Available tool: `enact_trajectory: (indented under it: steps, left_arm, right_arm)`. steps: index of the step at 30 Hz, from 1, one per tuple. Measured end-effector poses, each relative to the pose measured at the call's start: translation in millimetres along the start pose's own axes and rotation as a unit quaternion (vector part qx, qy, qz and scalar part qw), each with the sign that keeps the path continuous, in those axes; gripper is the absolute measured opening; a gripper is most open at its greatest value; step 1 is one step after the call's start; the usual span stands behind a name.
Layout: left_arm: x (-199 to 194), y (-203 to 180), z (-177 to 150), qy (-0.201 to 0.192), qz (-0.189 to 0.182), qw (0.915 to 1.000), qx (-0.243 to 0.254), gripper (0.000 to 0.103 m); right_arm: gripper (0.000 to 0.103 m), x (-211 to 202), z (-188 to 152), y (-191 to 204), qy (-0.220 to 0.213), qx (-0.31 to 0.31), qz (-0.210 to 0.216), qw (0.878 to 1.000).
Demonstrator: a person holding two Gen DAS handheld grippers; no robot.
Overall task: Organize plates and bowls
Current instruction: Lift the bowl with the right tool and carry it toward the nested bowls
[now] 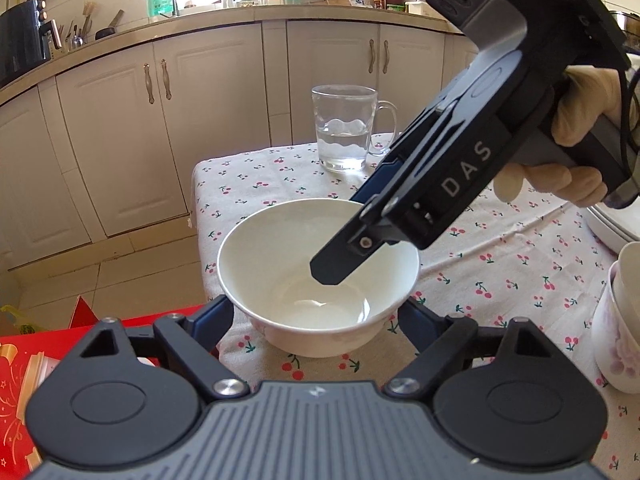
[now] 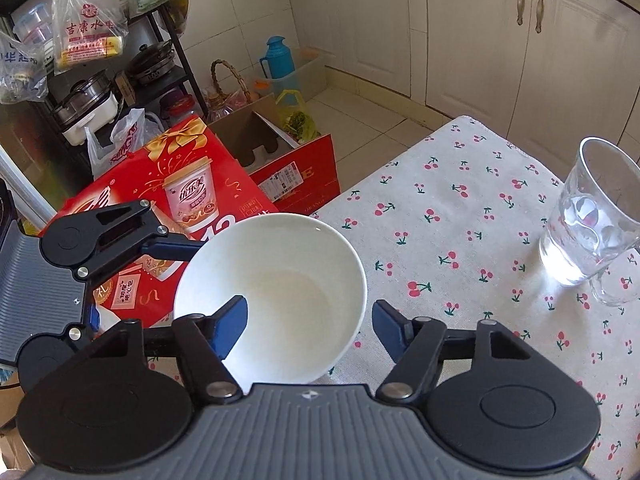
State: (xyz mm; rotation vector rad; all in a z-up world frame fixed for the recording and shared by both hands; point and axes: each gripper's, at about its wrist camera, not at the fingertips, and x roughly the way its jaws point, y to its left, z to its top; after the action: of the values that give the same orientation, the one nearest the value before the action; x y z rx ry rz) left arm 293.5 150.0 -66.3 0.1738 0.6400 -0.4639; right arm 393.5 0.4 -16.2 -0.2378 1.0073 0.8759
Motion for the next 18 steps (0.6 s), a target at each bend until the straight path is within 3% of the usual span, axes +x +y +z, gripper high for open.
enact_trajectory:
  steps: [18]
  left_arm:
    - [-18.8, -15.0, 6.5, 0.003, -0.008, 0.9999, 0.011, 0.088]
  right_arm:
    - [0.069, -23.5, -9.7, 11.1, -0.013, 0.004, 0.006, 1.000]
